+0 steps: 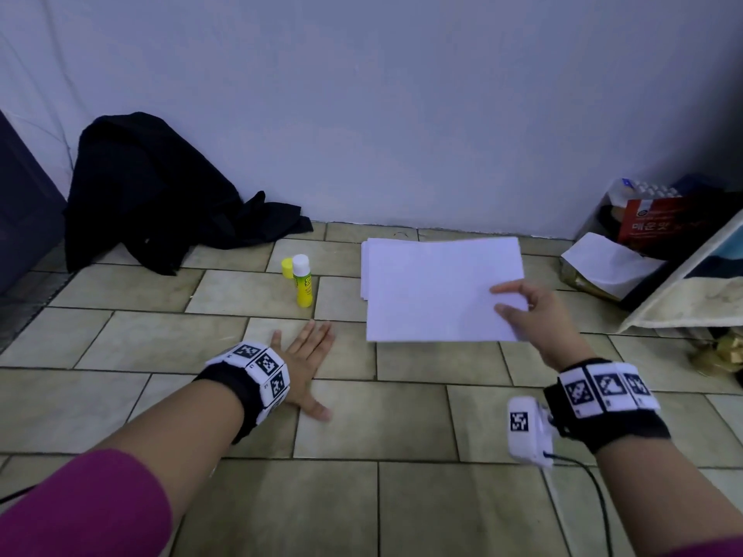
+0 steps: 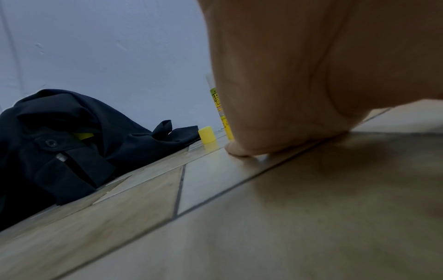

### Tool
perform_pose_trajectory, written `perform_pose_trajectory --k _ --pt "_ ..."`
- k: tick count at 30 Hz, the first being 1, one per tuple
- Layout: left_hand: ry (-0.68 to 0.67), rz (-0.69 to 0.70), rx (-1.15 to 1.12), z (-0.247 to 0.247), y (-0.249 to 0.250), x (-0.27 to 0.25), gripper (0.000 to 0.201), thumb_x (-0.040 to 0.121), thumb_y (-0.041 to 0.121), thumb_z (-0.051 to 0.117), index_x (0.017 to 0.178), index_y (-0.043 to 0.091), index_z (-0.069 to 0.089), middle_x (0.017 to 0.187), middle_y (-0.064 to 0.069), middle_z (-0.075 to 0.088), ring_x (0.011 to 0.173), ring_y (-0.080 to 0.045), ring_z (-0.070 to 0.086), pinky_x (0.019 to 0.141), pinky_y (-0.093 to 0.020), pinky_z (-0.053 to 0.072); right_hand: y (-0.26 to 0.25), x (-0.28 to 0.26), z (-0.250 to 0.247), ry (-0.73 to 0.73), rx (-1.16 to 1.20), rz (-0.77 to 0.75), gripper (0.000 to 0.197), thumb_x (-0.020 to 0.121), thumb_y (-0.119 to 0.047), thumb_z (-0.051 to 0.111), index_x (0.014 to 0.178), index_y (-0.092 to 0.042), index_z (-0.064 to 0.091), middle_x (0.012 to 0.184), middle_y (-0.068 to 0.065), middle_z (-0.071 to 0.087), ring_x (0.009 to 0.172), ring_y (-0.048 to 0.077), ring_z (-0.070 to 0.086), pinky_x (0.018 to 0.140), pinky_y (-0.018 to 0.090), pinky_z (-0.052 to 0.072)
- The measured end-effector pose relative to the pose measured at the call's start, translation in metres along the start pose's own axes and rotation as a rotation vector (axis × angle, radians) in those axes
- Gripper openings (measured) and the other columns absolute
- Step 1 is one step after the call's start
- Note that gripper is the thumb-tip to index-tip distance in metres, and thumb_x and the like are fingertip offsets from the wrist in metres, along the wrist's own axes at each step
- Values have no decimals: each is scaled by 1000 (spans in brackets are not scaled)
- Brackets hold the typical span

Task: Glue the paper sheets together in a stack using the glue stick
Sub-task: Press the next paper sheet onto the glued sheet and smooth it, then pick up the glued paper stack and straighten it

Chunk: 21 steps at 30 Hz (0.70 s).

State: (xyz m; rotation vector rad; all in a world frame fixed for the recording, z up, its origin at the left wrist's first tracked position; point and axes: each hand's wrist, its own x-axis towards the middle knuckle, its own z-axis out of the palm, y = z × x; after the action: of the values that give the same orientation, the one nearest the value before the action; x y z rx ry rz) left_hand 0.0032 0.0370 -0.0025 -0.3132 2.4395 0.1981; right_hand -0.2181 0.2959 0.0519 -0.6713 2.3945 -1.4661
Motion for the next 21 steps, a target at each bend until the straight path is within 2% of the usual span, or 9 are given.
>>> perform_pose_trajectory --k 3,5,7,10,11,13,15,18,21 --pt "12 -17 1 1 0 1 130 73 71 62 145 15 -30 151 0 -39 140 -21 -33 112 -63 -9 3 34 5 97 -10 29 29 90 -1 59 85 -29 64 105 12 65 78 22 59 65 27 50" --pt "15 -27 1 1 0 2 131 72 72 62 146 15 -29 152 0 -38 141 -21 -33 112 -63 -9 3 57 13 120 -93 60 22 90 -1 57 92 -23 64 111 15 64 82 21 57 66 26 47" --pt "19 -41 1 2 2 2 131 71 72 63 146 15 -28 152 1 -37 141 -21 -31 112 -63 -9 5 76 21 111 -186 103 23 91 -2 56 107 -16 65 114 15 63 82 20 57 66 22 46" --pt "29 -47 3 4 2 4 132 70 71 65 147 17 -27 153 2 -36 141 -20 -31 112 -63 -9 7 94 31 58 -235 171 28 93 -3 54 118 -11 64 88 12 58 60 12 48 42 6 38" --pt "31 -45 -3 5 1 5 132 70 71 65 147 17 -27 153 2 -36 141 -20 -31 112 -63 -9 9 97 33 48 -243 189 29 94 -3 53 120 -11 63 87 11 57 59 10 46 42 7 37" --pt "37 -33 -17 5 0 4 132 70 70 66 147 17 -26 153 2 -36 142 -20 -31 112 -63 -10 14 103 38 28 -271 220 30 95 -3 53 122 -11 63 100 17 60 66 16 50 61 15 41" --pt "36 -20 -28 4 0 2 132 70 68 68 148 17 -27 153 2 -36 142 -20 -31 112 -62 -11 18 108 43 12 -297 250 30 94 -2 53 121 -11 64 118 21 61 84 23 55 74 21 40" --pt "23 -10 -40 3 -1 2 132 70 67 68 148 18 -27 152 3 -37 141 -19 -32 112 -61 -13 23 116 50 -14 -345 272 28 91 -4 56 115 -15 67 123 14 62 90 21 55 79 23 42" --pt "21 -7 -44 1 -2 2 132 71 66 68 147 18 -27 152 3 -37 141 -19 -32 110 -59 -14 26 122 53 -14 -330 245 22 87 -14 65 108 -18 70 121 5 65 97 17 58 82 21 40"
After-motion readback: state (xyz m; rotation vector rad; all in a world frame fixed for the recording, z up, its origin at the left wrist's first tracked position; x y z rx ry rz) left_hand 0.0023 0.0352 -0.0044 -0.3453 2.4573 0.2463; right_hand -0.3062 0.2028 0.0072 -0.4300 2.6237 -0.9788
